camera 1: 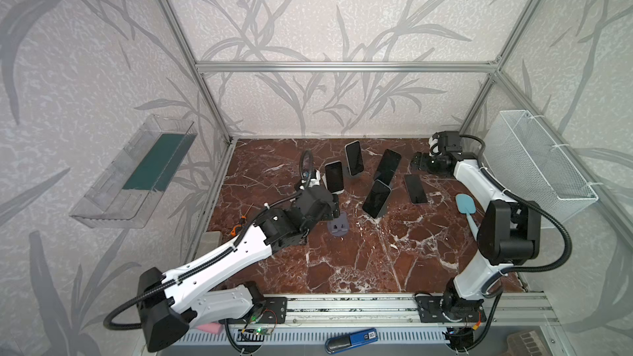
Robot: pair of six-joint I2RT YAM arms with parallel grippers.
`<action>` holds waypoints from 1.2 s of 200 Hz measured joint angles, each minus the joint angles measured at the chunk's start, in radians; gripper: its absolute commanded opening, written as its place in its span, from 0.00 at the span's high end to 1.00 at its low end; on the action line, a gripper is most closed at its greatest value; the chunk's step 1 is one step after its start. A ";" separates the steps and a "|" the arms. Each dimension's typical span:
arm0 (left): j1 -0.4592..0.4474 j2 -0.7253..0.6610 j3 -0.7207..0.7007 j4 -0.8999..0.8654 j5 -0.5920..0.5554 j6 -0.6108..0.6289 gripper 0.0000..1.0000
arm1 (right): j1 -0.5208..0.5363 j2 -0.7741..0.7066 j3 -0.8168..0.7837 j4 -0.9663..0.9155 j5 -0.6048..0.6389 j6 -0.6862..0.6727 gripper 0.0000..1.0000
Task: Remove the phone from the phone stand
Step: Place the phone to the middle-right of the table, then pick up the phone stand from the center of the table.
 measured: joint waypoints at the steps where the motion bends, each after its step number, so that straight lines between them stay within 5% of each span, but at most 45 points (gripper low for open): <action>1: -0.003 0.004 0.002 -0.002 -0.003 -0.002 0.18 | 0.000 -0.003 -0.005 0.004 -0.003 0.001 0.08; 35: -0.089 0.219 0.082 -0.068 -0.064 -0.095 0.11 | 0.000 -0.048 -0.058 0.048 -0.056 0.023 0.08; 102: -0.096 0.469 0.179 -0.102 0.000 -0.163 0.04 | 0.000 -0.066 -0.062 0.095 -0.107 0.036 0.06; 240: -0.082 0.562 0.203 -0.144 -0.077 -0.238 0.17 | -0.020 -0.069 -0.090 0.153 -0.177 0.072 0.07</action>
